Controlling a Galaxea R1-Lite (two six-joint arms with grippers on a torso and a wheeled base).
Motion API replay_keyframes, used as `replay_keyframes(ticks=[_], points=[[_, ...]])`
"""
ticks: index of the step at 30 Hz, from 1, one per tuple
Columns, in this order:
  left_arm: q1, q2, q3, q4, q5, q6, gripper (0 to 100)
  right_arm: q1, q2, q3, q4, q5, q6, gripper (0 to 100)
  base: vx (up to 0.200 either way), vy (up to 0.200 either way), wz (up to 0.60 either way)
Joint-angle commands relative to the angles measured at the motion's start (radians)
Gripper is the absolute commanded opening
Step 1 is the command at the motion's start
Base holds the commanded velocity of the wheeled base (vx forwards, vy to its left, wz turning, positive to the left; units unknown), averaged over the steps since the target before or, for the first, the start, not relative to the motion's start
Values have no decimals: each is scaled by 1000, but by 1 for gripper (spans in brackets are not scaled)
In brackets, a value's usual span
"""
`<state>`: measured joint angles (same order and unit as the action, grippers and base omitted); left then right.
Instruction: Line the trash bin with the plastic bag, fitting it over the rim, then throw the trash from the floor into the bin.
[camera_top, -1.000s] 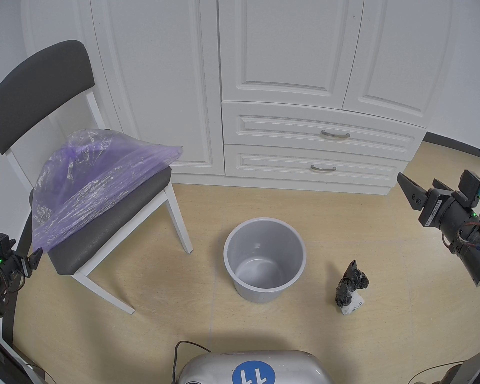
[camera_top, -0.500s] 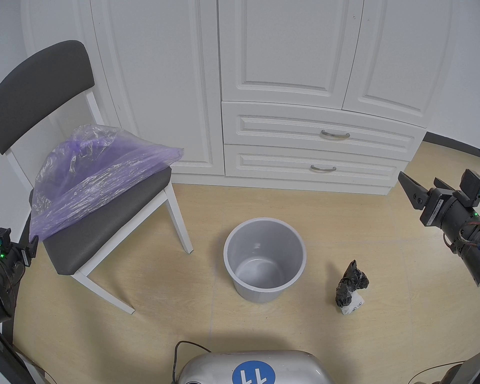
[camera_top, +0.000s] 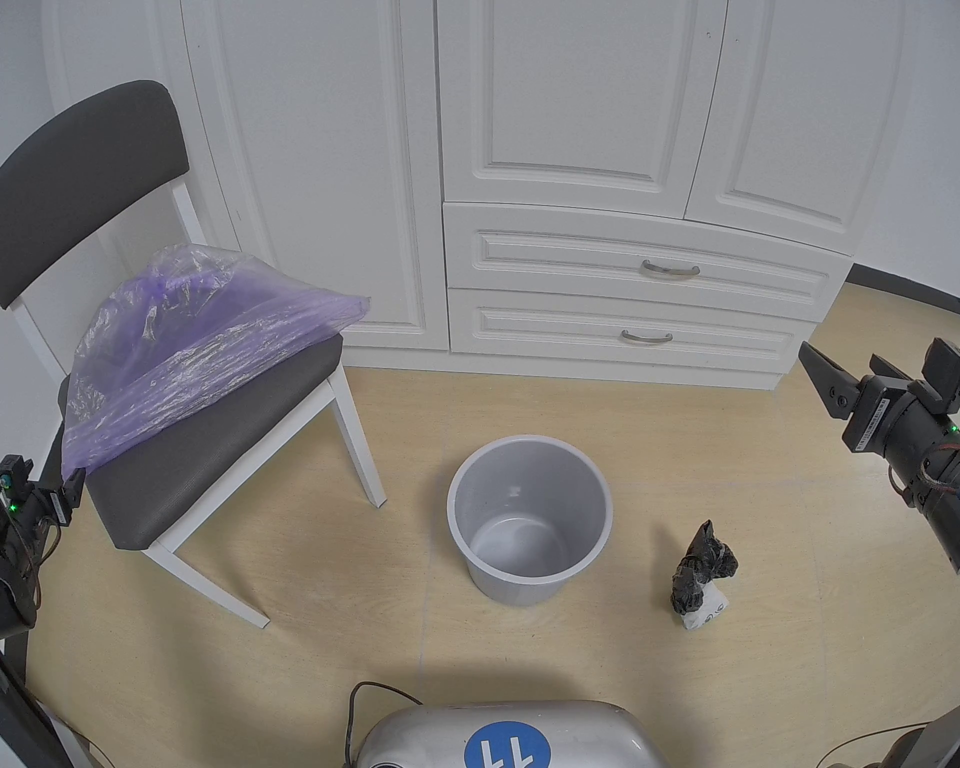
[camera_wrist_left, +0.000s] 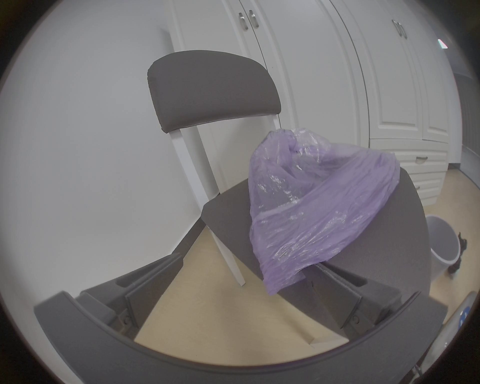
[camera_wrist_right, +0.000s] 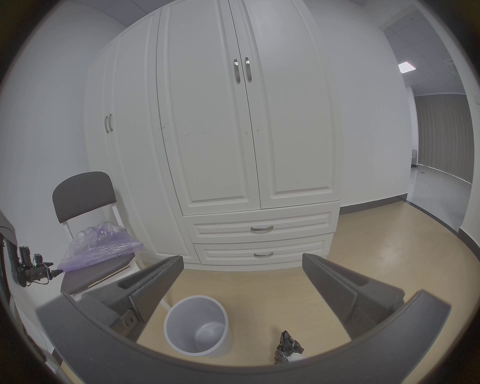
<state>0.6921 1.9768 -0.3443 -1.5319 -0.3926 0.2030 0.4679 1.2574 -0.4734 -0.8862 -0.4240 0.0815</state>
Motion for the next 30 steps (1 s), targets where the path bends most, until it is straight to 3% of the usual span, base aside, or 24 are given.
replay_keyframes(ticks=[1, 4, 24, 25, 30], points=[[-2, -13, -18, -1, 0, -20, 100, 2, -3, 7, 0, 1, 0, 100, 0, 0, 0], [-11, -33, -22, -1, 0, -62, 100, 2, -1, 7, 0, 1, 0, 100, 0, 0, 0], [-14, -46, -16, -1, 0, -66, 100, 2, -12, 22, -14, 2, -22, 100, 0, 0, 0], [-14, -46, -13, -1, 0, -66, 0, 2, -12, 22, -14, 2, -22, 100, 0, 0, 0], [-22, -47, -10, -1, 0, -70, 0, 2, -20, 24, -14, 5, -23, 100, 0, 0, 0]])
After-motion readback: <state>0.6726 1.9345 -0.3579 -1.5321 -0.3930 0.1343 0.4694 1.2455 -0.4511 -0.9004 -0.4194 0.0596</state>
